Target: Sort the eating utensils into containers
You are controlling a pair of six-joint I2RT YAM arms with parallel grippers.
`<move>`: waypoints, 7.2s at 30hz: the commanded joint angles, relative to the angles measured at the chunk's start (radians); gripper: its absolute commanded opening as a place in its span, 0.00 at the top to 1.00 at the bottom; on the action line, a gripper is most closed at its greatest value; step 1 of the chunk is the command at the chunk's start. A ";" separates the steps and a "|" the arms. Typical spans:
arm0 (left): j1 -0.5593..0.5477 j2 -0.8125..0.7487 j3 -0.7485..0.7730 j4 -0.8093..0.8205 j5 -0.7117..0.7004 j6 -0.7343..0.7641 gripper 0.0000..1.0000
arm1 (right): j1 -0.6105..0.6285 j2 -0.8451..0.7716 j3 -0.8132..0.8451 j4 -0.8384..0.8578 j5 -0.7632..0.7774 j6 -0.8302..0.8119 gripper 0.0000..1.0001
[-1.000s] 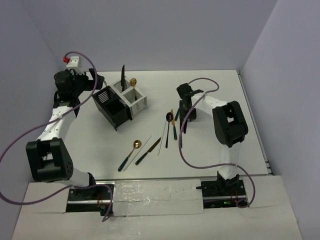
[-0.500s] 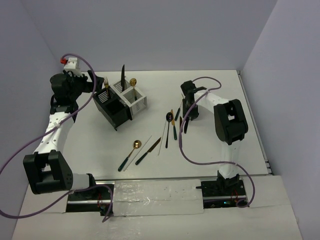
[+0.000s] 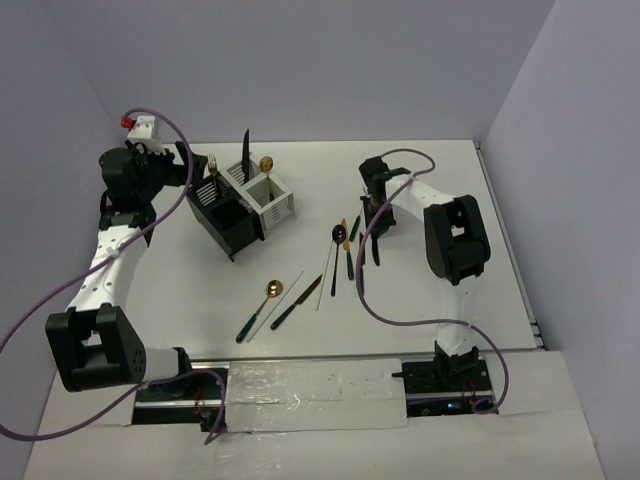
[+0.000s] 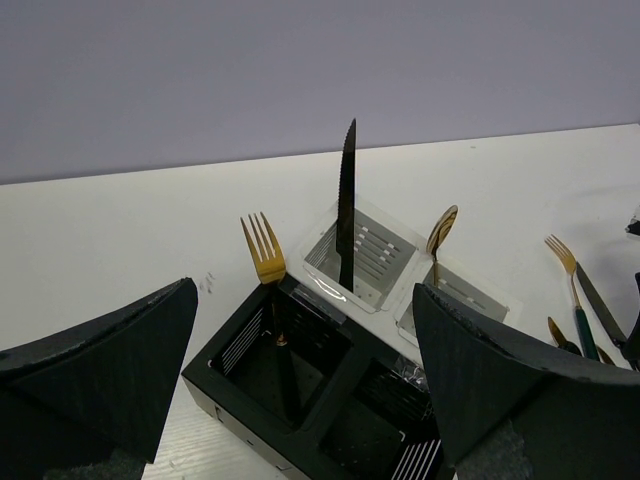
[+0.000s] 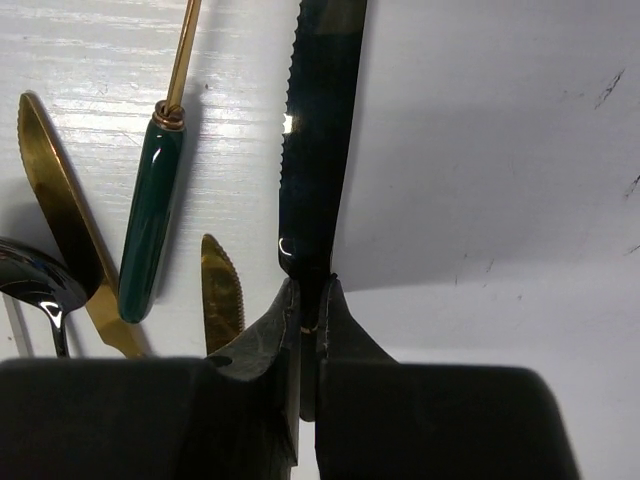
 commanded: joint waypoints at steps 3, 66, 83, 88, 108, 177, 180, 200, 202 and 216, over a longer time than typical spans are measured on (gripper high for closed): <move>0.004 -0.048 -0.004 -0.003 0.006 0.030 0.01 | -0.008 0.033 0.034 -0.025 0.048 -0.075 1.00; 0.007 -0.048 0.048 -0.132 -0.063 0.070 0.01 | 0.022 -0.569 -0.137 0.407 -0.057 -0.040 1.00; 0.104 -0.146 -0.126 -0.167 -0.126 0.106 0.01 | 0.376 -0.160 0.369 1.071 -0.029 0.003 1.00; 0.105 -0.152 -0.143 -0.167 -0.123 0.109 0.01 | 0.404 0.119 0.610 1.139 -0.008 0.011 1.00; 0.108 -0.163 -0.165 -0.107 -0.114 0.100 0.01 | 0.447 0.395 0.742 0.979 0.106 -0.035 0.95; 0.113 -0.276 -0.173 -0.230 -0.006 0.208 0.01 | 0.186 -0.305 -0.456 0.145 0.029 0.135 0.64; 0.113 -0.275 -0.166 -0.236 -0.005 0.209 0.01 | 0.177 -0.260 -0.413 0.111 0.063 0.114 0.61; 0.113 -0.250 -0.150 -0.236 -0.048 0.218 0.01 | 0.249 -0.672 -0.369 0.316 0.230 0.014 1.00; 0.115 -0.239 -0.142 -0.247 -0.056 0.212 0.01 | 0.289 -0.737 -0.330 0.468 0.247 -0.029 1.00; 0.122 -0.261 -0.195 -0.243 -0.118 0.246 0.01 | 0.472 -0.093 0.192 1.572 0.189 -0.109 1.00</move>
